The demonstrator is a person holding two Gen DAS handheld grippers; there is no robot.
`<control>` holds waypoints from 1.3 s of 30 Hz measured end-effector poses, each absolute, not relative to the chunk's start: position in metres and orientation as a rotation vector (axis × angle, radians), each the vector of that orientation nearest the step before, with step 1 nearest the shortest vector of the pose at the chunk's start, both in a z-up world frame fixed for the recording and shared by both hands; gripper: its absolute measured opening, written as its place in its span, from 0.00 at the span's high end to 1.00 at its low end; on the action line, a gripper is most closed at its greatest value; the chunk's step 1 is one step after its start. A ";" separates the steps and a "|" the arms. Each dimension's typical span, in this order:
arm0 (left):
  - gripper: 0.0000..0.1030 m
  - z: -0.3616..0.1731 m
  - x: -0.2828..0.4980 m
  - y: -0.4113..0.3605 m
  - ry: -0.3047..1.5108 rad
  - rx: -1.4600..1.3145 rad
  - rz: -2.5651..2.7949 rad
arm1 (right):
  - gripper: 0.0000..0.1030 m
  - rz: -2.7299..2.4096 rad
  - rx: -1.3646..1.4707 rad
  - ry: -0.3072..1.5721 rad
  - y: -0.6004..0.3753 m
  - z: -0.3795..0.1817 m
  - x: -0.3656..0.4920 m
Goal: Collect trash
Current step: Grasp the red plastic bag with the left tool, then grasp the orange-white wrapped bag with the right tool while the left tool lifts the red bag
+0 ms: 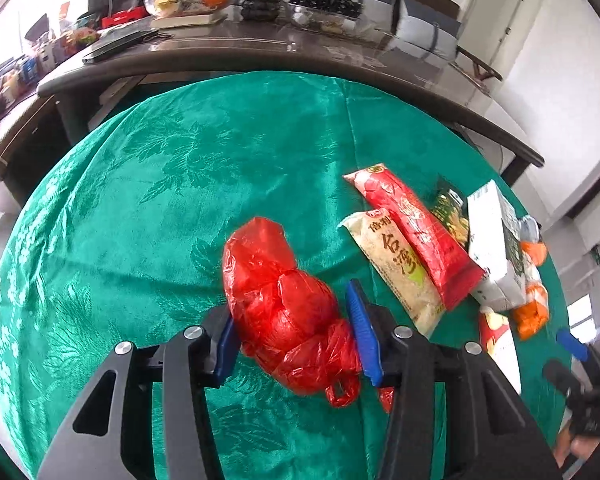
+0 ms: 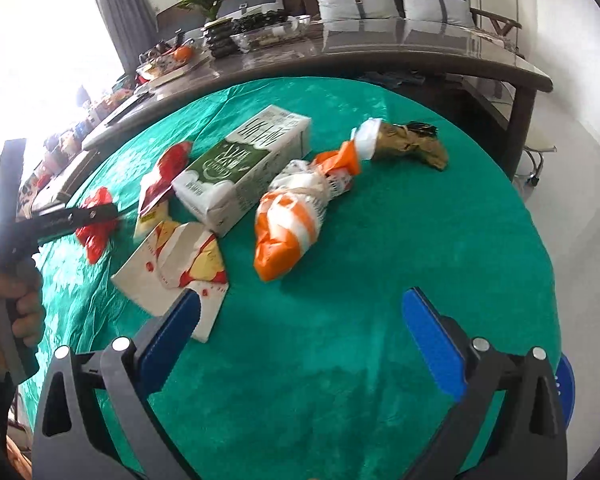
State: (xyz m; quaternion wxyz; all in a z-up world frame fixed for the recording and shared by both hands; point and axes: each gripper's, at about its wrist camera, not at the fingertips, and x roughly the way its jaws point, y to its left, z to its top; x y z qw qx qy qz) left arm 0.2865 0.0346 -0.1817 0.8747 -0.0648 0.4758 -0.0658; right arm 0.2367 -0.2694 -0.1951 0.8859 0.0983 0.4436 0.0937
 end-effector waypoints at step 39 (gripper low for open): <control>0.04 -0.205 0.183 0.002 0.962 0.155 -0.262 | 0.20 0.240 -0.064 0.915 -0.261 -0.215 0.177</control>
